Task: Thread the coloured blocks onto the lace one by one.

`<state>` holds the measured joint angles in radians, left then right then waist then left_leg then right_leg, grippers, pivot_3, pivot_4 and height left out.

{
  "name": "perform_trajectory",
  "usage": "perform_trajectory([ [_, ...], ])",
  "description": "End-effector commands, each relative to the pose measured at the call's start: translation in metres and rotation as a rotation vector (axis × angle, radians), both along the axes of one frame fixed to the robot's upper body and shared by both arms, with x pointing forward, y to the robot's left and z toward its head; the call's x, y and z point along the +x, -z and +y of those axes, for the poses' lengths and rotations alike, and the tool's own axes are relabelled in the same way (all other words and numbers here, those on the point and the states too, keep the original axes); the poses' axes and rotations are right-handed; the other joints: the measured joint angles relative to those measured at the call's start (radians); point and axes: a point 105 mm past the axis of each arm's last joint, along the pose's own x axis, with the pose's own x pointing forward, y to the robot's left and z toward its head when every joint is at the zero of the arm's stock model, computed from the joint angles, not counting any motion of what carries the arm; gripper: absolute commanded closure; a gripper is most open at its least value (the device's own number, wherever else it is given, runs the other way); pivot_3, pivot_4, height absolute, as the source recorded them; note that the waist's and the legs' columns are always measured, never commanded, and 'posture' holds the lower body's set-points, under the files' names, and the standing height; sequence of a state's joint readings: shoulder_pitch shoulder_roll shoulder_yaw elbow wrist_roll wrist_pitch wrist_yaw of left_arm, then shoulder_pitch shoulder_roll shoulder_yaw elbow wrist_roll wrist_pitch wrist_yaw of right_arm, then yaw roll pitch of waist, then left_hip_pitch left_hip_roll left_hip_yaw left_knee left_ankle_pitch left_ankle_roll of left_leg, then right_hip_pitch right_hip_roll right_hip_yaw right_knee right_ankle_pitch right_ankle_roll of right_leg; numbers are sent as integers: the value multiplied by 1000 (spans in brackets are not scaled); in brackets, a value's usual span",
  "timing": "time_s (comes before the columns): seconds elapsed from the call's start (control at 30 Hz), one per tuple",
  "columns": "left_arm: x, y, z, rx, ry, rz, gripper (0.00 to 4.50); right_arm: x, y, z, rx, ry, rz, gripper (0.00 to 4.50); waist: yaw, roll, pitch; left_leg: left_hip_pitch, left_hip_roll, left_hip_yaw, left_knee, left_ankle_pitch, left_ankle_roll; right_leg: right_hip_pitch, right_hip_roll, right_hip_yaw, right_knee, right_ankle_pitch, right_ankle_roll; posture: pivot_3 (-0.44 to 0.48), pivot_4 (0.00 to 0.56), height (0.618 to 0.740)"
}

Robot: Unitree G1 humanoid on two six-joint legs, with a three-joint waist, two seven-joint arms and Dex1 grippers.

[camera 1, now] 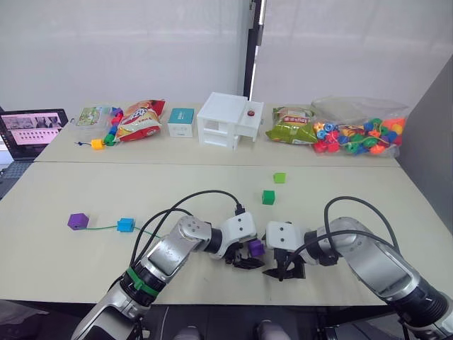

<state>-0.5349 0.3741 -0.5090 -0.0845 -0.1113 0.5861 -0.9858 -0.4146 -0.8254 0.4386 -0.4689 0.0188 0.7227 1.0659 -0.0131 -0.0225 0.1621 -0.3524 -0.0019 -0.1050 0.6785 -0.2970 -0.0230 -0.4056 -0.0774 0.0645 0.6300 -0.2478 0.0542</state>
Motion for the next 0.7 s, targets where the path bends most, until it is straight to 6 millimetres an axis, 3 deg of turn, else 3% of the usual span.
perform_trajectory([
  [0.03, -2, -7, 0, -4, 27, -26, 2069, 9, 3, -8, -22, 48, -23, 0, 0, 0, 0, 0, 0, 0, 0, 0, 0, 0, 0, 0, 0, 0, 0, 0, 150, 740],
  [0.13, -1, -7, 1, 0, 33, -28, 3046, 12, 2, -8, -20, 49, -32, 0, 0, 0, 0, 0, 0, 0, 0, 0, 0, 0, 0, 0, 0, 0, 0, 0, 150, 740],
  [0.23, -2, -8, 5, 12, 59, -37, 3131, 19, 2, -9, -28, 48, -48, 0, -2, 0, 0, 0, 0, 0, 0, 0, 0, 0, 0, 0, 0, 0, 0, 0, 150, 740],
  [0.7, 0, -11, 12, 34, 120, -49, 3131, 22, 10, -12, -20, 34, -52, 4500, -2, 0, 0, 0, 0, 0, 0, 0, 0, 0, 0, 0, 1, 0, 0, 0, 150, 740],
])
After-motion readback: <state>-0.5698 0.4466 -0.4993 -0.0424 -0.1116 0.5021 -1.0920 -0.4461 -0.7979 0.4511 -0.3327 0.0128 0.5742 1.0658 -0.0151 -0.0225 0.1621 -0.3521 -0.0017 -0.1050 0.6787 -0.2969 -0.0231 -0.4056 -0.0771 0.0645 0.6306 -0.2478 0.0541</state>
